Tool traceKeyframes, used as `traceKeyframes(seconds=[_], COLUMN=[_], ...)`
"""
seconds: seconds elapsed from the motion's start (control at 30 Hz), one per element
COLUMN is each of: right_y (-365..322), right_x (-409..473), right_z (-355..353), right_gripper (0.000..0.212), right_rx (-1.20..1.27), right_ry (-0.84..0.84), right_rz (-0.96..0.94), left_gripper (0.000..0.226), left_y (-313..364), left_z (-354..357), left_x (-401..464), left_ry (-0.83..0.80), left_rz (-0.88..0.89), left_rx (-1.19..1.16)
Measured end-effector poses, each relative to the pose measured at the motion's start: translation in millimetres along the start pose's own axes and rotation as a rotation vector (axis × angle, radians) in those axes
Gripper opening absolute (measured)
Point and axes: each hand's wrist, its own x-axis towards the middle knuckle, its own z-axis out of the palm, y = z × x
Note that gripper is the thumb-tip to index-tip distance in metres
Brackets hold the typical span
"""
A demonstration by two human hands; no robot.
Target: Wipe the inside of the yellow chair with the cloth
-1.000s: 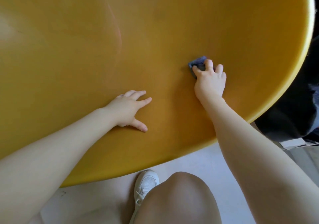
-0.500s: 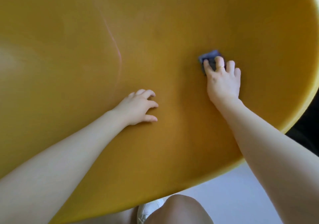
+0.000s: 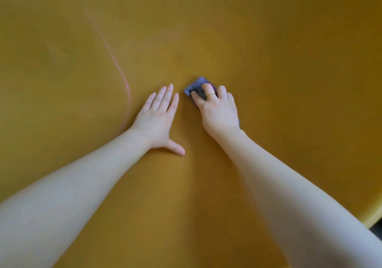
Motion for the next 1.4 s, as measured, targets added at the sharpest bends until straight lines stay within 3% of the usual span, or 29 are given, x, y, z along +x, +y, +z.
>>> traceKeyframes(seconds=[0.1,0.3,0.53,0.7,0.87,1.0,1.17,1.4], right_y=[36.8,53.5,12.0,38.6,85.9,89.2,87.4,35.9], right_x=[15.8,46.0,37.1,22.6,46.5,87.7,70.9,-53.7], right_z=[-15.2,-29.8,-1.7,-19.9,-34.4,-39.7,-42.4,-23.8], right_gripper=[0.044,0.047,0.049,0.050,0.037,0.031,0.045,0.052], right_rx=[-0.113,-0.057,0.043,-0.069,-0.387,-0.366,-0.060,0.246], right_ry=[0.261,0.417,0.263,0.121,0.371,0.521,0.368,-0.015], right_rz=[0.138,0.432,0.128,-0.111,-0.234,-0.246,-0.173,-0.054], left_gripper=[0.142,0.136,0.123,0.129,0.137,0.137,0.136,0.136], left_y=[-3.9,-21.5,-28.9,-31.9,-32.5,-34.4,-33.3,-31.6], left_z=[1.8,6.9,-8.1,-27.7,-21.2,-14.1,-10.8,-18.9], left_x=[5.6,6.3,12.8,28.9,42.5,48.4,53.5,43.4], left_ry=[-0.048,-0.005,0.059,0.080,0.068,0.091,0.094,0.063], left_rz=[0.037,0.116,0.177,0.191,0.218,0.226,0.223,0.191], left_rx=[-0.006,-0.043,-0.013,0.036,0.035,0.025,-0.001,0.014])
